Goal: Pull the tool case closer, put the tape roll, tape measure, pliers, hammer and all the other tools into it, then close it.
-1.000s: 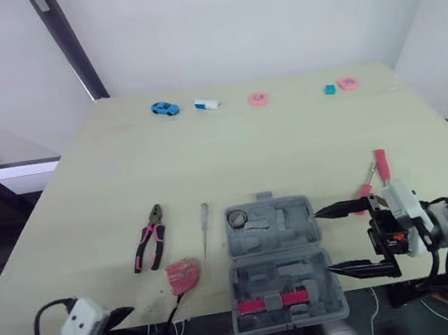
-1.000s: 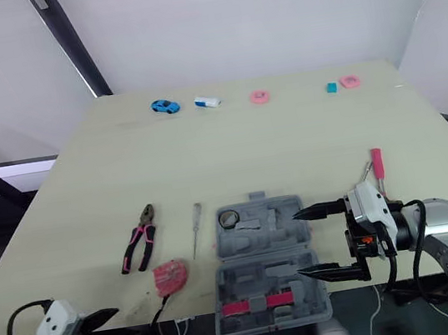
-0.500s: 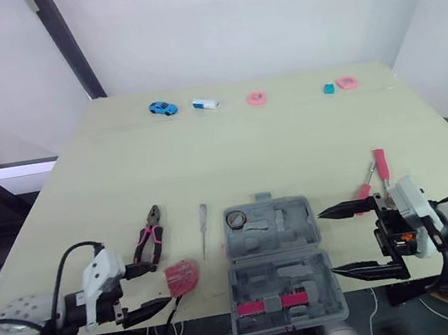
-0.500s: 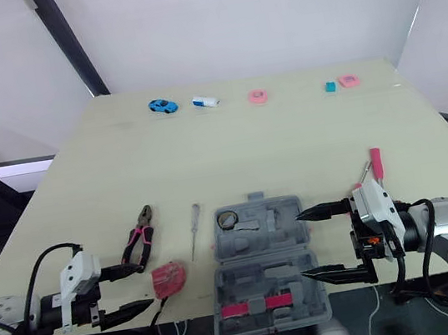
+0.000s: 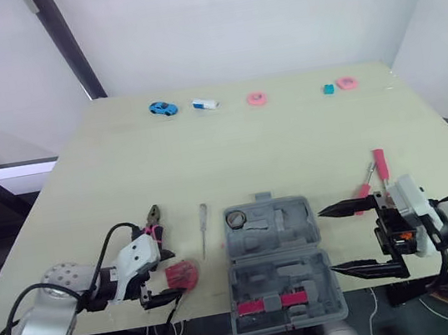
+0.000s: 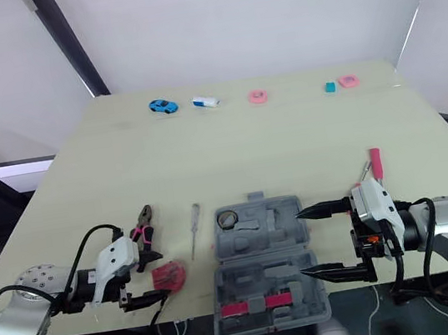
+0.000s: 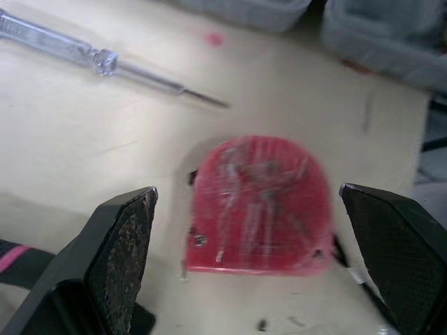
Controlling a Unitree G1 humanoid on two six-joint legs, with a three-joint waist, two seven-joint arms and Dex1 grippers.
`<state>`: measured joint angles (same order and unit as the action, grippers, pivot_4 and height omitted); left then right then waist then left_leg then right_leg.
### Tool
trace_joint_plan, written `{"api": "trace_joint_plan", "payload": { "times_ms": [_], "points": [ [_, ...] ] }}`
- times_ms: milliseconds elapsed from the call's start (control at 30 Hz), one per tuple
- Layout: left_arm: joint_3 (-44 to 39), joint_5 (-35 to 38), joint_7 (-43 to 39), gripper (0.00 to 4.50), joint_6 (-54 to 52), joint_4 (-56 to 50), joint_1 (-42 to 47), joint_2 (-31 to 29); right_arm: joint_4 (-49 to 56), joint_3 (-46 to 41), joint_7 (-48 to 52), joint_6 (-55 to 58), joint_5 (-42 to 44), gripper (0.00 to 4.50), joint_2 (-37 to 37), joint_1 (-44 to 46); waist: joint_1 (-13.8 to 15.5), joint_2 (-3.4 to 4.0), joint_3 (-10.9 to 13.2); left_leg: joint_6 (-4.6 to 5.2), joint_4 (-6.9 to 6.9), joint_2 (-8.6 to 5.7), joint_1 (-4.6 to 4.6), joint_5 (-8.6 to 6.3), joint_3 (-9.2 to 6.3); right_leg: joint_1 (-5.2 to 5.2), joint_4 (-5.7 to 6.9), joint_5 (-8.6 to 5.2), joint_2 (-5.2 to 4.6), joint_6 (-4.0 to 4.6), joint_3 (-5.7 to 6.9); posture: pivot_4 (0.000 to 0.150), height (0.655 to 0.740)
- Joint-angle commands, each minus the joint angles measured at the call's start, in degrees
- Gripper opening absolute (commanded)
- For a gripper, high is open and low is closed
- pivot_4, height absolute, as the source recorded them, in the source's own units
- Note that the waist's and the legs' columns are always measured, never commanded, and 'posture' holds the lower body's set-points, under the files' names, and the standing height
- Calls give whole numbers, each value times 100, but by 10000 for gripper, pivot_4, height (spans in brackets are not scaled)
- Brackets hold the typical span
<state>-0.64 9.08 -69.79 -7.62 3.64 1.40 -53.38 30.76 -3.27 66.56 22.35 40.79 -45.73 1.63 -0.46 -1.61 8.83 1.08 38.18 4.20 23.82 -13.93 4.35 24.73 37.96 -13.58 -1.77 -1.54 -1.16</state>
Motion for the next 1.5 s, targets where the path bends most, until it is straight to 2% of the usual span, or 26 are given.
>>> {"api": "trace_joint_plan", "payload": {
  "times_ms": [33,367,933,1033,1233,1500],
  "points": [
    [153,-173,131,44675,106,-68,-26,35,227,-127,-40,46,131,45000,-58,110,7,0,0,0,0,0,0,0,0,0,0,0,0,0,0,1500,7400],
    [327,-381,373,44675,174,-86,-156,74,302,-162,-92,193,227,45000,-74,205,28,1,0,1,8,0,-4,1,-5,-6,5,0,0,-1,3,1500,7400],
    [-60,124,138,44675,376,156,1,9,343,-127,-134,143,155,45000,-19,64,28,1,0,1,8,0,-2,1,-5,-6,4,0,0,0,3,1500,7400],
    [-77,141,20,44675,496,235,123,-13,328,-122,-137,138,154,45000,-10,73,33,0,0,1,9,0,-2,1,-5,-7,5,0,0,-1,4,1500,7400],
    [206,201,-765,44675,689,417,667,-111,263,-113,-105,55,93,45000,16,57,53,1,0,1,11,0,0,1,-8,-7,4,1,2,0,7,1500,7400],
    [829,-156,-1492,44675,1228,1399,1582,-9,298,-189,-103,-31,58,45000,7,-94,105,0,0,1,13,0,1,1,-5,-8,5,1,9,-1,3,1500,7400]
  ]
}}
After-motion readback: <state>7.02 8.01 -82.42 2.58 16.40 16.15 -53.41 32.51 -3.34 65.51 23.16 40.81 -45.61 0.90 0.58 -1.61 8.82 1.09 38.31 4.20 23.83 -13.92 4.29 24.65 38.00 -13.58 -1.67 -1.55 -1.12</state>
